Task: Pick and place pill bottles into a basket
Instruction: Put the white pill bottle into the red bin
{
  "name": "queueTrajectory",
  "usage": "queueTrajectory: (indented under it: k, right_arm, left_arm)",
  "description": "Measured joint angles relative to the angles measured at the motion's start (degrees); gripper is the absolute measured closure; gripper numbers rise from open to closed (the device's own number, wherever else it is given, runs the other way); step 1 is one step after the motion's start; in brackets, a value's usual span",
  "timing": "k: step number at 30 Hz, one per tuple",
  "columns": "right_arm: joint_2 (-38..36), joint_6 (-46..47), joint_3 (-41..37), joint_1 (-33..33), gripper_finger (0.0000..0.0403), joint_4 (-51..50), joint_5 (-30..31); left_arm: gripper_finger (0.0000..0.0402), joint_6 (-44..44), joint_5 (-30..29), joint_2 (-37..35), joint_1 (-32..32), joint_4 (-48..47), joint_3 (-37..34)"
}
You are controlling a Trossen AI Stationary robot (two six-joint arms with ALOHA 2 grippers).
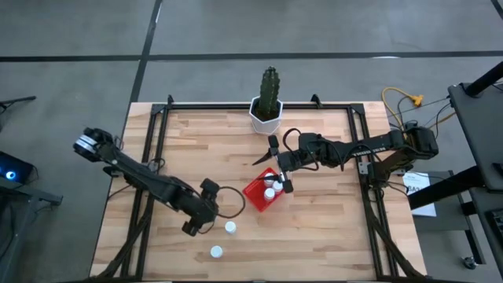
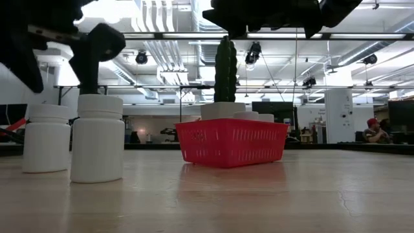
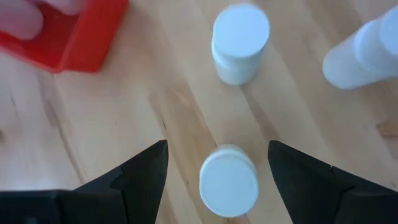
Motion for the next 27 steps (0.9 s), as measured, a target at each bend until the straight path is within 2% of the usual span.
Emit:
queueTrajectory:
  k: [17,27]
  right_arm:
    - [0.0,0.78,0.0,0.02,0.0179,-0.02,0.0]
    - [0.0,0.82,0.0,0.17,0.0179,0.01,0.0]
  left_arm:
    - [0.0143,-5.06,2.4,7.0,-0.04,-1.1,-0.17]
    - [0.0146,-7.54,2.75,7.65,-0.02,-1.89,-0.13]
